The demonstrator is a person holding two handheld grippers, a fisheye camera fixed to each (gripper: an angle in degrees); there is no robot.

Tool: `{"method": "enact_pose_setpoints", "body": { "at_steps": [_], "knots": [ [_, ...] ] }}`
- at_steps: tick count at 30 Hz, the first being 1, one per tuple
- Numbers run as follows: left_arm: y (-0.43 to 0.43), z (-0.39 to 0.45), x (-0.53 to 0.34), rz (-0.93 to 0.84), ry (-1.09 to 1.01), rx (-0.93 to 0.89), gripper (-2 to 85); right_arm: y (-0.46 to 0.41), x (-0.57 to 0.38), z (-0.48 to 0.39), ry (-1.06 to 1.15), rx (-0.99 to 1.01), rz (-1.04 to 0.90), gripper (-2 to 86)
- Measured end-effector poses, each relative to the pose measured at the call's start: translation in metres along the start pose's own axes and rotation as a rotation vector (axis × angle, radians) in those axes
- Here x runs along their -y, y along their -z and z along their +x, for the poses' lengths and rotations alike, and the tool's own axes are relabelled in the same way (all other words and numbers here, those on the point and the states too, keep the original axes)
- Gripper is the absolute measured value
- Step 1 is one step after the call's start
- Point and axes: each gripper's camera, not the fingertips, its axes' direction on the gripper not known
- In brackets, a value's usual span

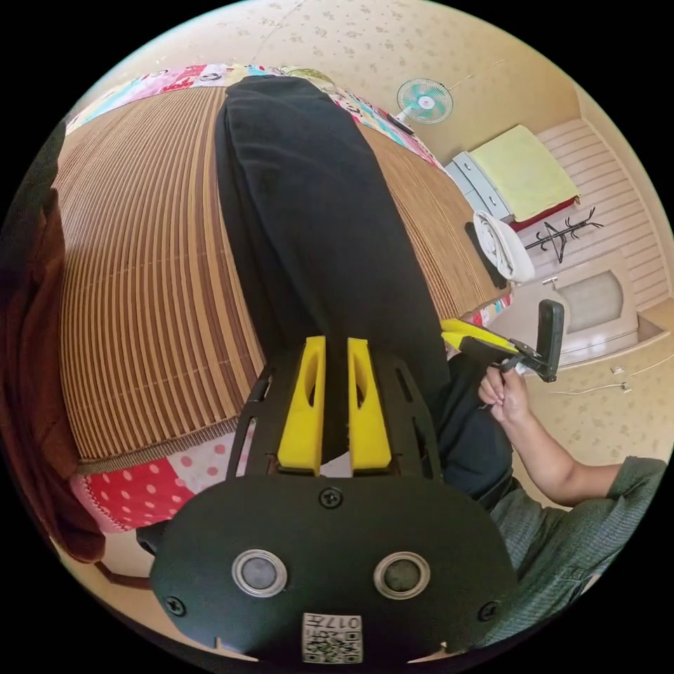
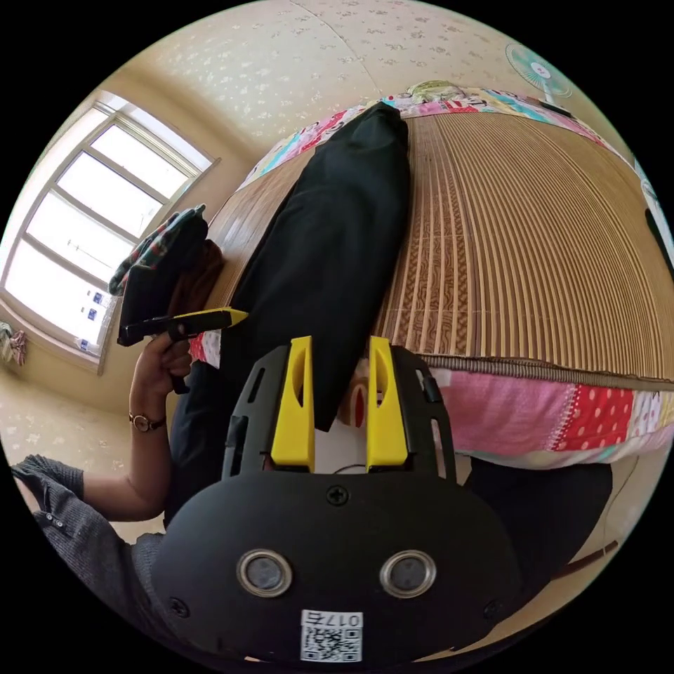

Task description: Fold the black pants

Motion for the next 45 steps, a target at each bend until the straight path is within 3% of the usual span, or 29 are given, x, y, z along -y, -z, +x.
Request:
{"method": "enact_pose_setpoints", "body": {
  "at_steps": [3,8,10,13,18,22,28,32,36,39,43,45],
  "knots": [
    [0.016,-0.003,-0.009,0.045,0.019,-0.079,1.4,0.021,-0.002,0.008,-0.029,0.028,-0.008,3.3],
    [0.078,-0.007,-0.032,0.172,-0.028,-0.182,-0.1,0.098,-0.017,0.006,0.013,0.284,0.132,1.5],
    [0.072,-0.019,-0.039,0.141,0.016,-0.176,-0.1,0.106,-0.027,-0.002,0.044,0.295,0.141,1.3],
    [0.037,-0.041,-0.050,0.060,0.132,-0.114,0.0,0.085,-0.041,-0.009,0.068,0.132,0.057,1.3],
    [0.037,-0.051,-0.083,0.206,0.187,-0.133,0.8,0.077,-0.048,0.016,-0.024,0.203,0.015,2.3],
    [0.056,-0.051,-0.095,0.295,0.194,0.010,4.9,0.104,-0.050,0.030,-0.038,0.179,0.054,5.2],
    [0.040,-0.048,-0.079,0.199,0.177,0.055,10.7,0.099,-0.030,0.038,-0.042,0.274,0.007,10.8],
    [0.033,-0.038,-0.077,0.155,0.154,0.039,3.1,0.089,-0.020,0.021,-0.045,0.151,-0.021,7.8],
    [0.040,-0.027,-0.079,0.084,0.071,0.051,0.7,0.104,-0.023,0.016,-0.021,0.199,-0.047,4.0],
    [0.028,0.001,-0.087,-0.088,-0.110,-0.105,-0.6,0.131,-0.035,0.018,0.014,0.179,-0.062,2.6],
    [0.000,0.046,-0.121,-0.137,-0.256,-0.050,-0.9,0.166,-0.059,0.018,0.086,0.148,-0.093,1.9],
    [-0.005,0.046,-0.129,-0.085,-0.227,-0.002,-0.8,0.169,-0.064,0.019,0.088,0.104,-0.126,2.1]
  ]
}}
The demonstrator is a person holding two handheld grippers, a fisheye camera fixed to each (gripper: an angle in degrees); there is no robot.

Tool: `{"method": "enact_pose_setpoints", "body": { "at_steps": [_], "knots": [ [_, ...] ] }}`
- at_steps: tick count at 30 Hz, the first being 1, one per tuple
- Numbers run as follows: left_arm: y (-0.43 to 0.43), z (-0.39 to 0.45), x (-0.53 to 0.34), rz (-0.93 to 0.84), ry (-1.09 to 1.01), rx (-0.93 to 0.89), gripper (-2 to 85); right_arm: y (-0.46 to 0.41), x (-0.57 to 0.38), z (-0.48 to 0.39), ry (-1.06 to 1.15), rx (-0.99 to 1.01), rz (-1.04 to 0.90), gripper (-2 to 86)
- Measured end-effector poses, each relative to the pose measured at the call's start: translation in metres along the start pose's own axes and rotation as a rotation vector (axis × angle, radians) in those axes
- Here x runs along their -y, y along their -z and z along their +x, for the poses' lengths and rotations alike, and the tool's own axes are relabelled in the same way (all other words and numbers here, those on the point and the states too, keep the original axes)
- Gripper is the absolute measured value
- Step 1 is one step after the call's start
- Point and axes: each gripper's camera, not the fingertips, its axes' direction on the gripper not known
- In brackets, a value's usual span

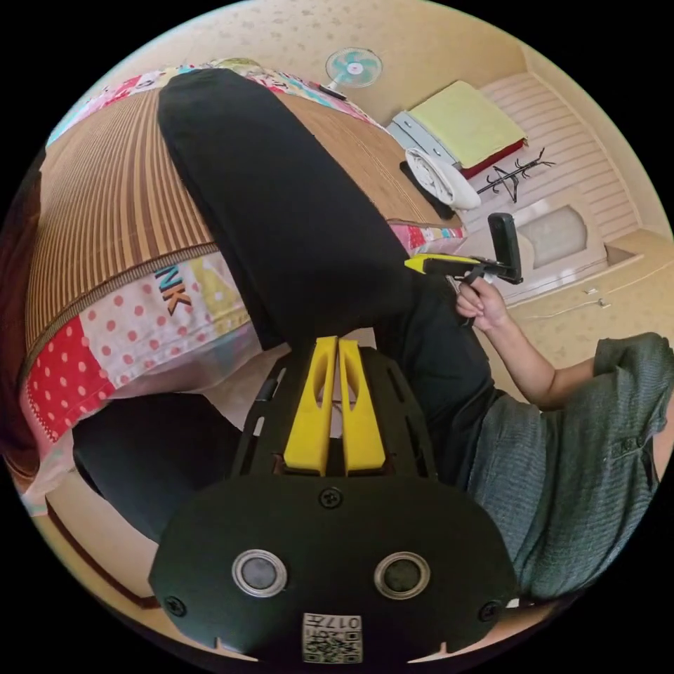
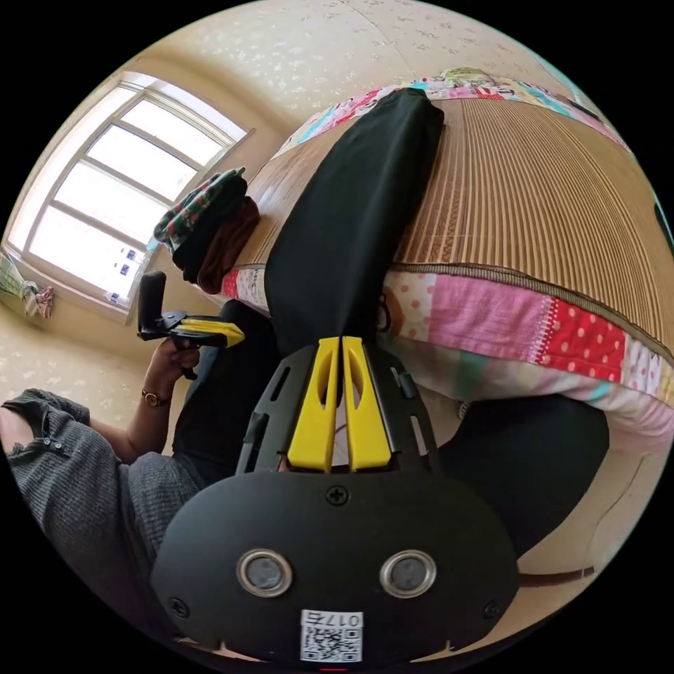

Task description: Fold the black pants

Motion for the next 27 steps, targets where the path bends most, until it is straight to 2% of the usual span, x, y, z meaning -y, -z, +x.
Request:
{"method": "enact_pose_setpoints", "body": {
  "at_steps": [5,7,10,16,21,27],
  "knots": [
    [0.019,-0.044,0.005,0.223,0.194,-0.056,3.1,0.007,0.007,0.019,-0.115,0.054,0.049,5.0],
    [0.020,-0.057,0.017,0.237,0.240,-0.037,6.7,0.014,0.014,0.022,-0.142,0.066,0.111,6.8],
    [0.005,-0.064,0.041,0.189,0.263,0.072,10.1,0.018,0.031,0.026,-0.168,0.081,0.169,8.6],
    [-0.036,-0.041,0.061,0.118,0.225,0.235,11.9,-0.020,0.061,0.023,-0.183,0.131,0.124,8.0],
    [-0.055,-0.032,0.055,0.102,0.163,0.206,5.0,-0.026,0.066,0.006,-0.163,0.057,0.113,4.4],
    [-0.074,-0.008,0.042,-0.140,-0.009,0.070,3.9,-0.033,0.055,-0.018,-0.084,-0.083,-0.085,3.4]
  ]
}}
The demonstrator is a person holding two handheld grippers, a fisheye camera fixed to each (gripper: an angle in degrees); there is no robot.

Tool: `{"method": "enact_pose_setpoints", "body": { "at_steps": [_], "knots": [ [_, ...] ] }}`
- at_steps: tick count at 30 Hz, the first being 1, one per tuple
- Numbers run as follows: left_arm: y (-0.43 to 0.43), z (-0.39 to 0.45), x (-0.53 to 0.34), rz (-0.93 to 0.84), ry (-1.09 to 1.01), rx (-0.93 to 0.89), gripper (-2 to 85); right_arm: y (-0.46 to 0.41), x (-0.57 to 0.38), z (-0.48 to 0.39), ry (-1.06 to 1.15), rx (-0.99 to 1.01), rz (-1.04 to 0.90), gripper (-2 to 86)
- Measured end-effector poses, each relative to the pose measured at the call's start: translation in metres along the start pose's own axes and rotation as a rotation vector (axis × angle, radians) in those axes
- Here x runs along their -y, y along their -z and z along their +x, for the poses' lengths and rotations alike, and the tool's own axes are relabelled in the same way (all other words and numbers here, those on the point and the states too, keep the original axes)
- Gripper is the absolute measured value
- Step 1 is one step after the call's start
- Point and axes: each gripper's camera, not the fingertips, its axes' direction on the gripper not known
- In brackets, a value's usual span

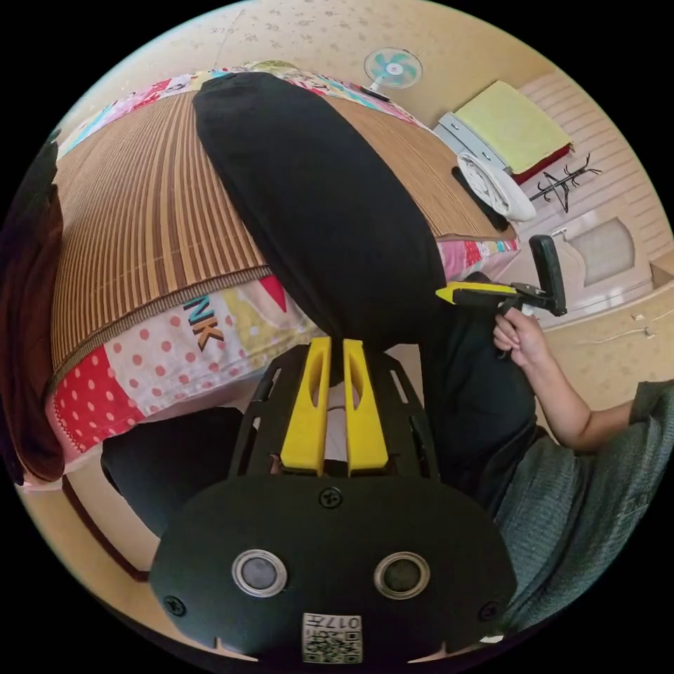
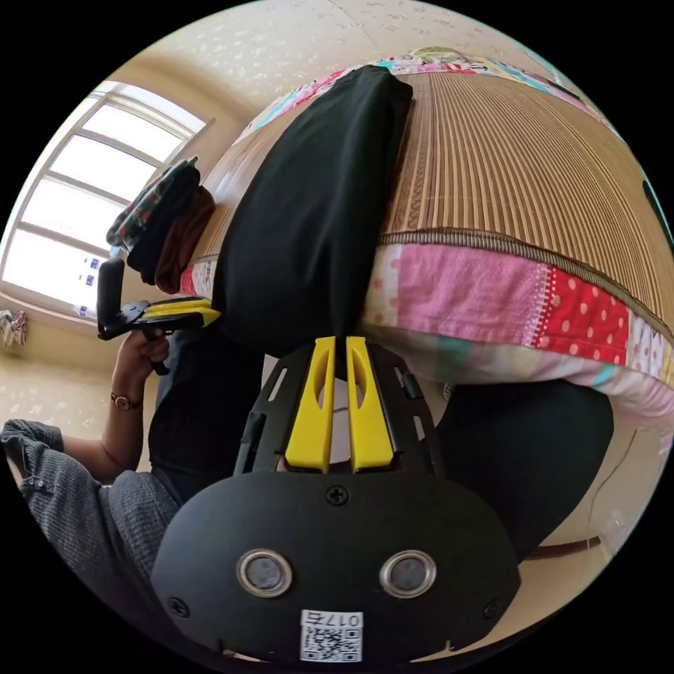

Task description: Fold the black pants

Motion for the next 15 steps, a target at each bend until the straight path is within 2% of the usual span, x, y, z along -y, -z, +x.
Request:
{"method": "enact_pose_setpoints", "body": {
  "at_steps": [3,6,8,11,15],
  "knots": [
    [-0.004,0.005,-0.011,-0.050,-0.054,-0.070,4.1,0.003,-0.008,-0.003,0.019,0.008,-0.119,3.3],
    [0.011,-0.014,-0.014,0.041,0.014,-0.124,4.6,0.020,-0.003,0.002,0.008,0.016,-0.140,3.5],
    [0.036,-0.041,-0.015,0.224,0.130,-0.164,5.0,0.053,0.010,0.010,-0.032,0.013,-0.019,4.2],
    [0.056,-0.072,-0.004,0.392,0.247,-0.203,6.9,0.087,0.035,0.020,-0.052,0.065,0.151,6.8],
    [0.050,-0.089,0.039,0.326,0.283,-0.122,12.6,0.097,0.081,0.028,-0.036,0.102,0.247,9.8]
  ]
}}
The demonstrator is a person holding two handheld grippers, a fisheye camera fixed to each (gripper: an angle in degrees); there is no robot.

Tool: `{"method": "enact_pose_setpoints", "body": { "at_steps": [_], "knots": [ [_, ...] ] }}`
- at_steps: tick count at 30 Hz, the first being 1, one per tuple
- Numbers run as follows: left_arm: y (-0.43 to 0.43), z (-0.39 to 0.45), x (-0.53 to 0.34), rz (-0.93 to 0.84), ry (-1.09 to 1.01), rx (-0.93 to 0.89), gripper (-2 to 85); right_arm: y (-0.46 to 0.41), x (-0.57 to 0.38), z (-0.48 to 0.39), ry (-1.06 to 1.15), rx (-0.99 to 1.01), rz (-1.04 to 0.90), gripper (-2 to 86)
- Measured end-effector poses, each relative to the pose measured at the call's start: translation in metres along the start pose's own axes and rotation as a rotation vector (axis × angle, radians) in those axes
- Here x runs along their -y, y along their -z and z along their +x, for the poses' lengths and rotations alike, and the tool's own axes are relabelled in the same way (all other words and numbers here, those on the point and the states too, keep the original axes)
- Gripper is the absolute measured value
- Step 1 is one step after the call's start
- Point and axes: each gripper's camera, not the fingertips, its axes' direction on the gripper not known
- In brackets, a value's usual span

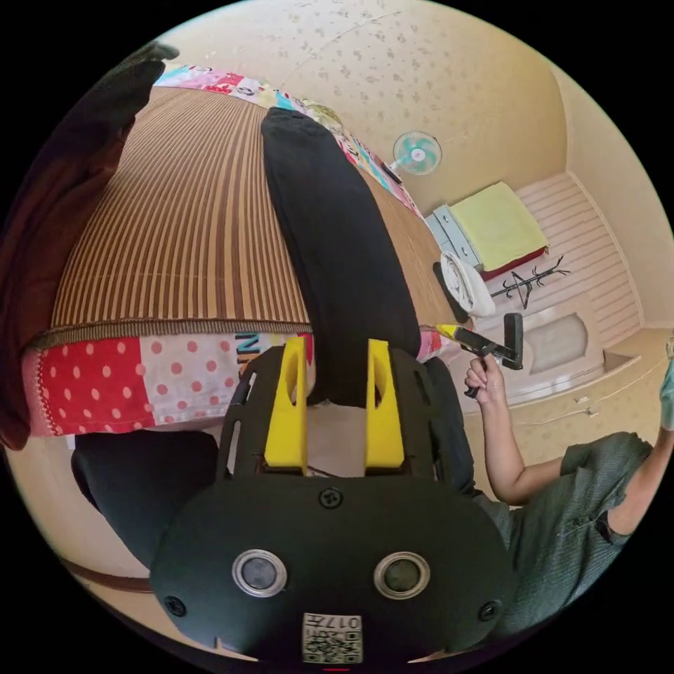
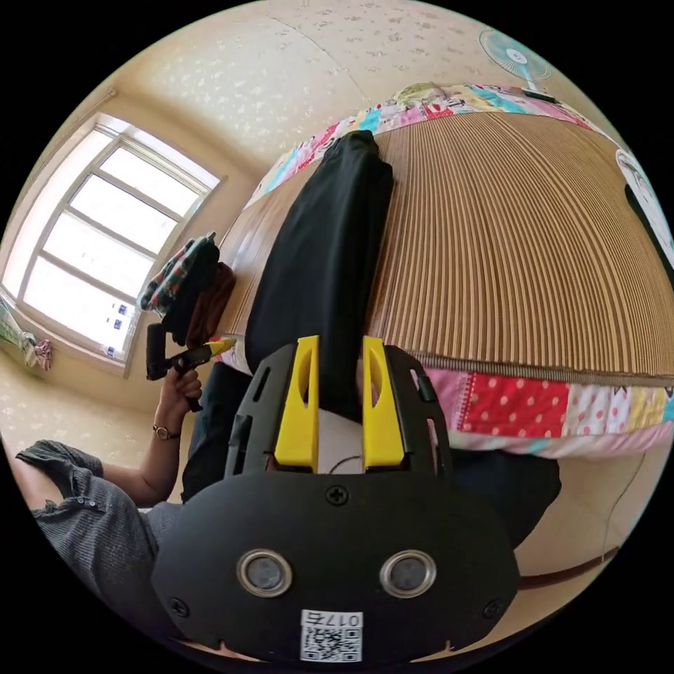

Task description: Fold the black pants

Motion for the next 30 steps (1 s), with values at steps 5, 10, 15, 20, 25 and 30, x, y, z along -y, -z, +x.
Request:
{"method": "enact_pose_setpoints", "body": {
  "at_steps": [5,10,15,20,25,30],
  "knots": [
    [-0.015,0.002,0.034,0.079,0.010,0.047,13.0,-0.037,0.056,0.034,-0.119,0.076,-0.017,13.6],
    [-0.027,-0.005,0.062,0.087,0.051,-0.026,12.6,-0.051,0.078,0.038,-0.118,0.161,0.014,13.1],
    [-0.036,-0.013,0.086,0.066,0.084,-0.044,10.8,-0.063,0.112,0.040,-0.125,0.197,-0.006,11.5],
    [-0.037,-0.028,0.084,0.083,0.073,-0.124,5.7,-0.074,0.142,0.072,-0.157,0.360,-0.114,7.1],
    [-0.013,-0.036,0.063,0.157,0.034,-0.373,4.0,-0.059,0.152,0.077,-0.103,0.488,-0.122,4.1],
    [0.016,-0.022,0.012,0.182,-0.106,-0.633,3.8,-0.010,0.102,0.081,-0.108,0.810,0.001,3.6]
  ]
}}
